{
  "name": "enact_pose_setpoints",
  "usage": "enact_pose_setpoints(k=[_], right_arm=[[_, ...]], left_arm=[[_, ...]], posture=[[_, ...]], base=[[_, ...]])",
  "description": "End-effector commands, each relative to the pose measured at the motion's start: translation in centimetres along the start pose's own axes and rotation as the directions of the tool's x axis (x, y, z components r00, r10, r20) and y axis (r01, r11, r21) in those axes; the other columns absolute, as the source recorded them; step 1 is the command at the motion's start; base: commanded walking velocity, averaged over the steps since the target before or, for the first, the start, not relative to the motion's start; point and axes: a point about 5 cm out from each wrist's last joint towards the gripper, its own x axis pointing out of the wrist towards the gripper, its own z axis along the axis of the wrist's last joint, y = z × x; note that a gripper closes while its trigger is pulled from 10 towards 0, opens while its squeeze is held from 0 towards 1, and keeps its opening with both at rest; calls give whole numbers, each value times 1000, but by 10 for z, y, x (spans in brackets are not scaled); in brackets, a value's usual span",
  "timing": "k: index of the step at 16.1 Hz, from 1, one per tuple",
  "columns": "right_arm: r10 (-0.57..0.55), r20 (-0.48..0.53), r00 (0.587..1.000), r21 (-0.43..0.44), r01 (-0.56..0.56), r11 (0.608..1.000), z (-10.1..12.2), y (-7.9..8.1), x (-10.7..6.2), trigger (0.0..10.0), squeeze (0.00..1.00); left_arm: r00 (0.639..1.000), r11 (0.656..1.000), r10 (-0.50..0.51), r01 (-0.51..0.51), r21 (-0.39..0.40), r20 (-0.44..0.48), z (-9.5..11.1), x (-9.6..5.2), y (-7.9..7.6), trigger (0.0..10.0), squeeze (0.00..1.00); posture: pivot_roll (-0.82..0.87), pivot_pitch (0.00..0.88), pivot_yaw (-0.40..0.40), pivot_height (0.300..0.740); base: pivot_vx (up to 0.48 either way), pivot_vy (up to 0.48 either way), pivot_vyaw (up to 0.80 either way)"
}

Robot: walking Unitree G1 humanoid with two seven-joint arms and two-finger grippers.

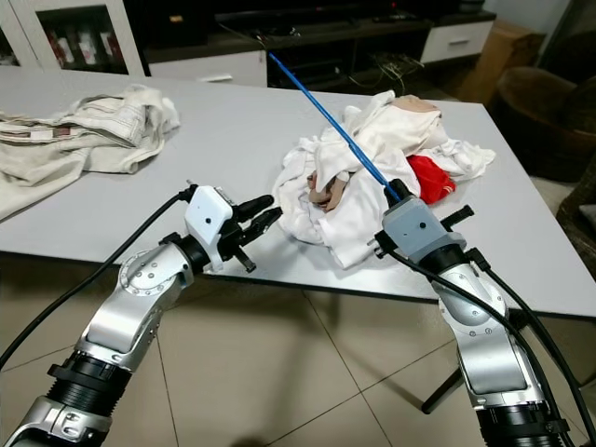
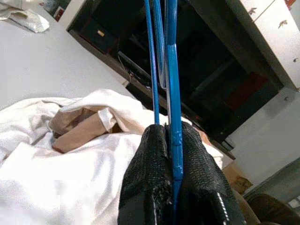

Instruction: Hang hanger

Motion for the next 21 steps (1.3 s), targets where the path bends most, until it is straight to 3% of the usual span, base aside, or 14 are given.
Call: enact_pose_setpoints(k=[1,21], right_arm=[[-6,25,1000,-11,7,1000,5,-2,2,10000,0],[-13,34,999,-11,13,1000,7,-2,5,10000,0]], left_arm=[[1000,1000,-9,9,19,3,3,3,2,10000,0],[1000,1000,-1,1,25,10,3,3,3,10000,0]], posture=[[16,0,8,723],[18,0,7,723]], base=[[285,0,0],[374,0,0]])
